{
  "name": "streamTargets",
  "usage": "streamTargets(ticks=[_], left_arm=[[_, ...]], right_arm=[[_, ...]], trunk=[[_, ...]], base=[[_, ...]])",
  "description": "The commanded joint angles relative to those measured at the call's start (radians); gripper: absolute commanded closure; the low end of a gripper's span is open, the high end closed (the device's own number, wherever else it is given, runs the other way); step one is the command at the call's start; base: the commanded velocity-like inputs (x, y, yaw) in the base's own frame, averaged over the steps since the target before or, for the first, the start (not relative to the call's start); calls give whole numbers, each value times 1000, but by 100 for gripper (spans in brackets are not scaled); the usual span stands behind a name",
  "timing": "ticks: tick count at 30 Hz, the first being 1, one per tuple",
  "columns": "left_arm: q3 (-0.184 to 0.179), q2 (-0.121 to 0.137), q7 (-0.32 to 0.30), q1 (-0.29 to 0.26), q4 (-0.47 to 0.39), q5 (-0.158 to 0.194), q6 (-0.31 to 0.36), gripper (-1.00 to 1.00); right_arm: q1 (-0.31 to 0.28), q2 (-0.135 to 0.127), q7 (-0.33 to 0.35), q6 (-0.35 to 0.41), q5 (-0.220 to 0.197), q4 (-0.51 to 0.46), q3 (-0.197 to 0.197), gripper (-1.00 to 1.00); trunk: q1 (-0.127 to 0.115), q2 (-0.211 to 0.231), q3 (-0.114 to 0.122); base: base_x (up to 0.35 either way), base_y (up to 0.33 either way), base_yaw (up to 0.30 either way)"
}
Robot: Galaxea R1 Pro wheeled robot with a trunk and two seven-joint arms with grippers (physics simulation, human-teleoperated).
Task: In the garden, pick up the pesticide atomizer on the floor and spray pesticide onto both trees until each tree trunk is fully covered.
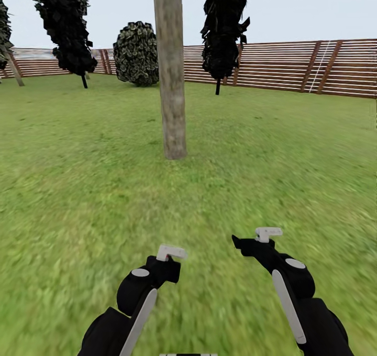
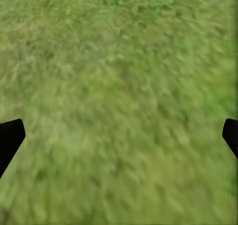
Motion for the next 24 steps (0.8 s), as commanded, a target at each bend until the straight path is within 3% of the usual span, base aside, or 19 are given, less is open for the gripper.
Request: streamTargets(ticks=[1, 9, 24], left_arm=[[-1, 0, 10, -1, -1, 10, 4, 100], [-1, 0, 11, -1, -1, 10, 4, 100], [-1, 0, 11, -1, -1, 10, 4, 100]], right_arm=[[-1, -1, -1, 5, -6, -1, 1, -100], [-1, 0, -1, 5, -6, -1, 1, -100], [-1, 1, -1, 5, -6, -1, 2, -100]], trunk=[[0, 0, -1], [0, 0, -1], [0, 0, 1]], base=[[335, 0, -41], [335, 0, -5], [335, 0, 110]])
